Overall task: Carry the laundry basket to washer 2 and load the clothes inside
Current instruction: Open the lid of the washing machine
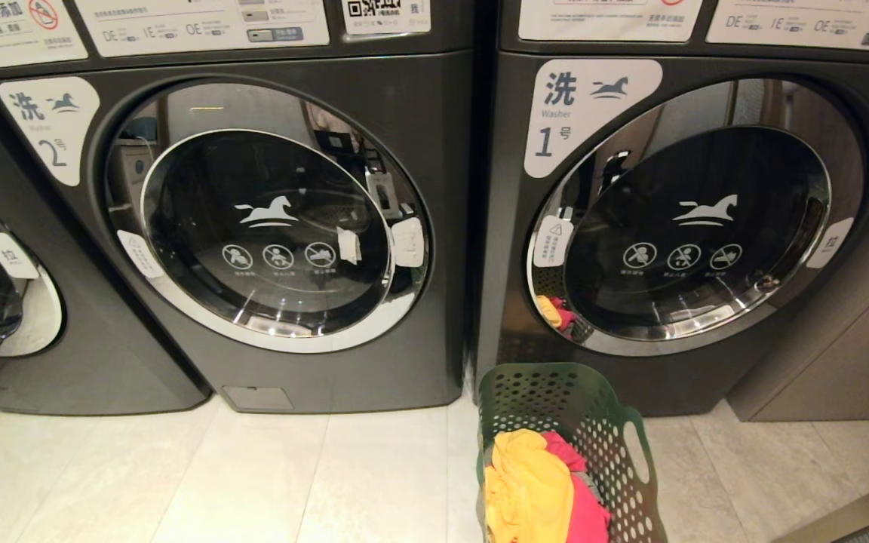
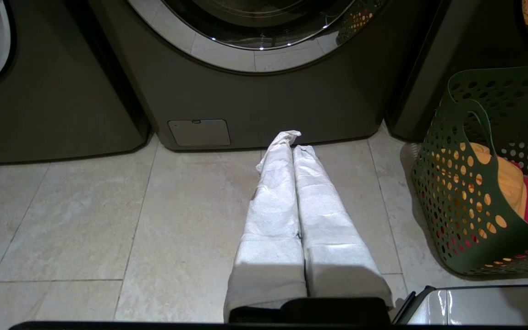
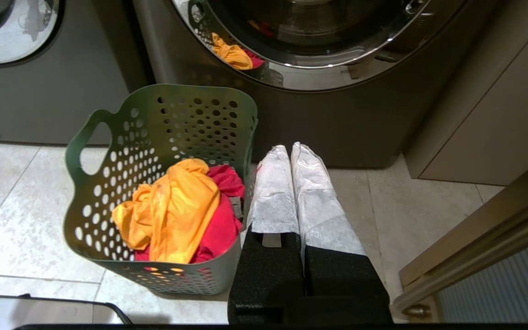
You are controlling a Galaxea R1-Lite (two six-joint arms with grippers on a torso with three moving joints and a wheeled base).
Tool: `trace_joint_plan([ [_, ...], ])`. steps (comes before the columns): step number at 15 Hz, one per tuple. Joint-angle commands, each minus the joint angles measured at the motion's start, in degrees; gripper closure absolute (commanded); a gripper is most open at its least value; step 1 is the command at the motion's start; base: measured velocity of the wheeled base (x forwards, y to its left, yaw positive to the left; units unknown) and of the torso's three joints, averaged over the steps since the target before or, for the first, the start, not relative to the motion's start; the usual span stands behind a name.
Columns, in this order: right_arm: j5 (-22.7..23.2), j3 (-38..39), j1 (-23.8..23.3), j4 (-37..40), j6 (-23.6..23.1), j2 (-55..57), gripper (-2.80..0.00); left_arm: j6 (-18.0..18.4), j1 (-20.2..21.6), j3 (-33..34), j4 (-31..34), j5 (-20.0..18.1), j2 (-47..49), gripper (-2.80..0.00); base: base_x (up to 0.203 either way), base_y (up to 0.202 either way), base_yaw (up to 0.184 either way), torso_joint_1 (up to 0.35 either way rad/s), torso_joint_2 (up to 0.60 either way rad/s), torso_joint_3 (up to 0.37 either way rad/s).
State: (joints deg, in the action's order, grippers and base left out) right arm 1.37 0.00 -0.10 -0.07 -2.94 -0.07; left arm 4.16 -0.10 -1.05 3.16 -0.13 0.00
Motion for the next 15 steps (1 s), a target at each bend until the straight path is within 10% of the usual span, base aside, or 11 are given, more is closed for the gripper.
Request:
trace_joint_plan([
  [1, 0.0, 0.0, 0.0, 0.0, -0.1, 0.0, 0.00, 0.1, 0.0, 0.0, 0.0, 0.0, 0.1, 0.00, 0.000, -0.199, 0.001, 0.000, 0.00, 0.004],
  [15, 0.0, 0.0, 0.0, 0.0, 0.3, 0.0, 0.00, -0.1, 0.0, 0.0, 0.0, 0.0, 0.0, 0.00, 0.000, -0.183, 0.003, 0.003, 0.00, 0.003],
])
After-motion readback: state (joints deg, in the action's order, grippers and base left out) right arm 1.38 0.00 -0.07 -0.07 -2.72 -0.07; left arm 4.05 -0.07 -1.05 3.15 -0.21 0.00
